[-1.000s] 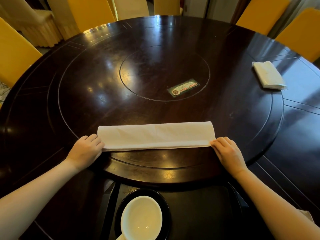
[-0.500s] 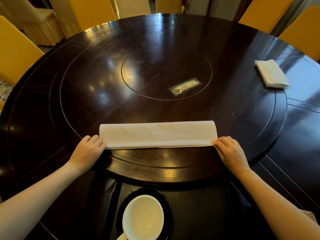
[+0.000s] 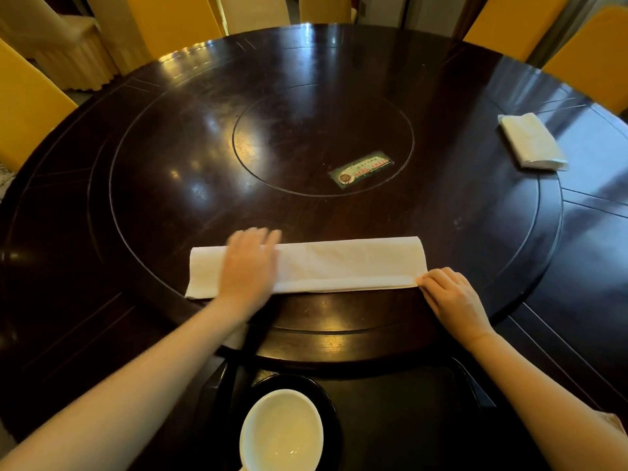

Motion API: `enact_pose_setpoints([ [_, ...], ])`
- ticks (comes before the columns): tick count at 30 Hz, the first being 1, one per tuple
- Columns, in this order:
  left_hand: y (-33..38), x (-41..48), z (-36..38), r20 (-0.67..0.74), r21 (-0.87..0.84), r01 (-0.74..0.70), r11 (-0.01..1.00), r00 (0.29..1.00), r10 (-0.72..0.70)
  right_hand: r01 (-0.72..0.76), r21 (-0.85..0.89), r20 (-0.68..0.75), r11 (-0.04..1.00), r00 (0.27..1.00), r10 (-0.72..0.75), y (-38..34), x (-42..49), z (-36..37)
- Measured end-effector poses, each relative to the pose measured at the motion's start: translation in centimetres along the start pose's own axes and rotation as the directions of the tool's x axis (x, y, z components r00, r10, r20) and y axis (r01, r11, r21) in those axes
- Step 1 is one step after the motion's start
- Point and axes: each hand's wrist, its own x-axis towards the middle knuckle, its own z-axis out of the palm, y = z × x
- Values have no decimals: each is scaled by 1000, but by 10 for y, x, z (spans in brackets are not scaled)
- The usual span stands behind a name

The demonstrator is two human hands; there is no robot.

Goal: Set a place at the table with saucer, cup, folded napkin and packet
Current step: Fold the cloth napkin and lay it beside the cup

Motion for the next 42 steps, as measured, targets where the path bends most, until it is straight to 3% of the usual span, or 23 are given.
enact_pose_setpoints([
  [2,40,8,21,169,-140,-70,988,981,94,4,-6,0,1000,1000,-4,0,-1,1],
  [4,58,5,44,361,-132,-49,990,928,94,6,-8,-5,1000,1000,-6,0,-1,1],
  [6,54,3,59,457,-117,-1,993,888,54,-6,2,-12,1000,1000,6,0,-1,1],
  [17,6,5,65,464,-131,-32,991,881,90,-106,28,47,994,993,105,-2,5,-5],
  [21,8,5,66,453,-114,-34,993,888,83,-273,-64,2,960,962,274,-31,29,-9],
  [23,8,5,66,449,-108,-34,994,890,79,-320,-10,-32,947,947,319,-69,56,1],
  [26,6,4,68,439,-110,-42,993,895,86,-255,183,249,949,946,207,-135,104,36],
  [28,7,4,69,431,-161,-23,987,898,91,-226,207,361,952,922,141,-161,119,58],
  [34,-10,3,74,422,-154,-16,988,903,81,-256,47,391,965,894,218,-148,99,72],
  [42,-69,-21,65,399,-50,206,977,901,-170,-449,-40,409,893,808,425,-88,77,56],
])
